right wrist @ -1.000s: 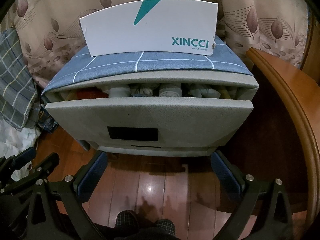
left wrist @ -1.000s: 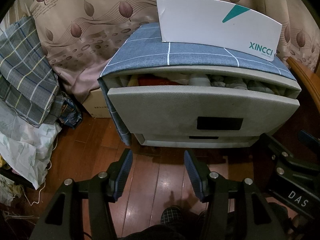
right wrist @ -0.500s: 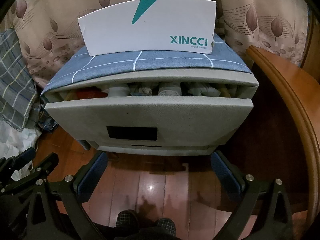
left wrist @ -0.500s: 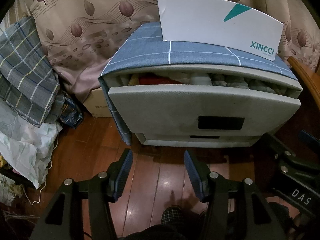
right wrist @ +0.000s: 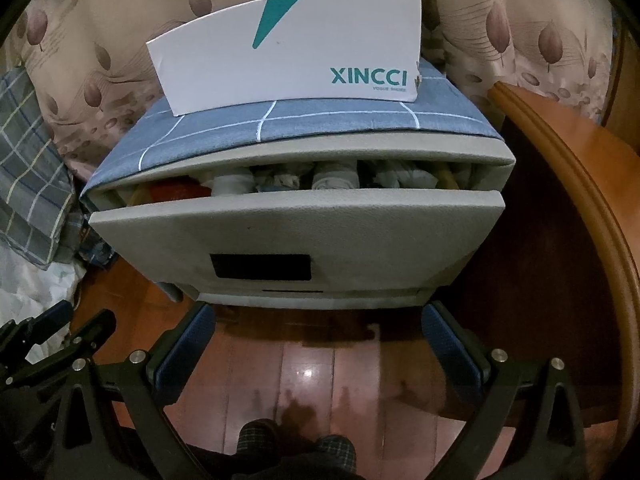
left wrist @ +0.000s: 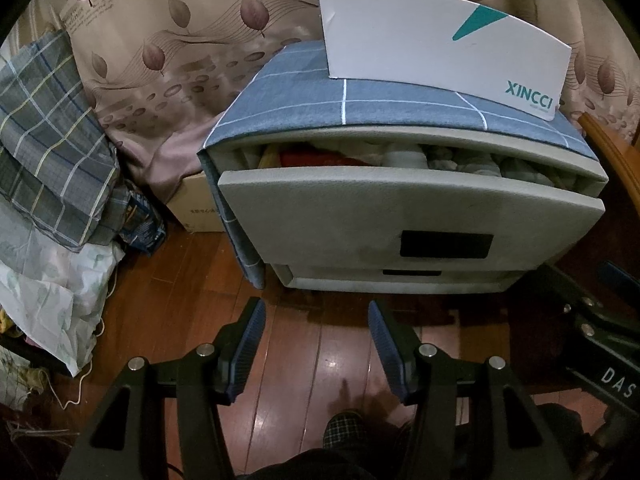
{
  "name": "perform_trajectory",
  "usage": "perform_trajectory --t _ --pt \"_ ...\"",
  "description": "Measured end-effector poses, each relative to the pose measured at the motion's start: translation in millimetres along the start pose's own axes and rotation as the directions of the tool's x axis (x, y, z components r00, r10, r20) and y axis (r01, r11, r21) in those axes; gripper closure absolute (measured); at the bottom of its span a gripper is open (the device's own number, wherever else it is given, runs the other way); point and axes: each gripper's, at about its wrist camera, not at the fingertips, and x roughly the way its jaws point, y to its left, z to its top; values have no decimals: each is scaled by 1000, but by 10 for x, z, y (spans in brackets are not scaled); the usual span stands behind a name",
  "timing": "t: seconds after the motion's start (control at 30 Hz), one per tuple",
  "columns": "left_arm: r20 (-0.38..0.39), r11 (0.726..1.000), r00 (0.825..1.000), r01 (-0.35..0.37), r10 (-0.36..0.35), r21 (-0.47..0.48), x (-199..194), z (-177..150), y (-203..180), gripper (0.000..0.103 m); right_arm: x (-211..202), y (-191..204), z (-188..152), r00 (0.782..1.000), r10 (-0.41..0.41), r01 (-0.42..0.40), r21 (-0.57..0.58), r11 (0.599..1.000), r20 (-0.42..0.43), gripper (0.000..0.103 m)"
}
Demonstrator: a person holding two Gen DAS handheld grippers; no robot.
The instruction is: Take underwear out of drawer
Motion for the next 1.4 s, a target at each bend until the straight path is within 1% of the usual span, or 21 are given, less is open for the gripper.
perform_trajectory --t 0.5,0.63,0.77,0.87,1.0,1.1,1.17,1.3,1.4 --pt "-13 1000 1000 24 -25 -19 35 46 54 48 -29 43 76 1000 3 -3 -40 999 5 1" --pt "-13 999 1000 26 -26 -21 38 49 55 48 -55 23 186 1000 -7 8 -53 999 27 1" --pt "-17 999 999 27 -27 -27 61 57 63 48 -59 -44 391 998 -25 29 -65 997 52 1" --pt "-17 999 999 26 -27 -28 68 58 67 48 -1 -101 540 997 -42 46 -70 996 58 1" --pt "-20 999 1000 24 -24 -31 81 48 84 48 169 -177 701 998 -56 59 -66 996 39 1" --pt "-27 999 999 26 -27 -38 102 42 100 48 300 -195 771 997 -68 70 -74 995 22 1" --pt "-24 999 1000 16 -17 -48 96 47 124 48 371 -189 792 997 -77 78 -85 993 15 1" --pt "17 999 1000 9 -8 -41 86 162 154 48 524 -199 832 997 -79 78 -94 993 -6 1" --pt "19 999 1000 0 1 -33 176 317 180 48 587 -205 854 997 -77 75 -97 992 -15 1"
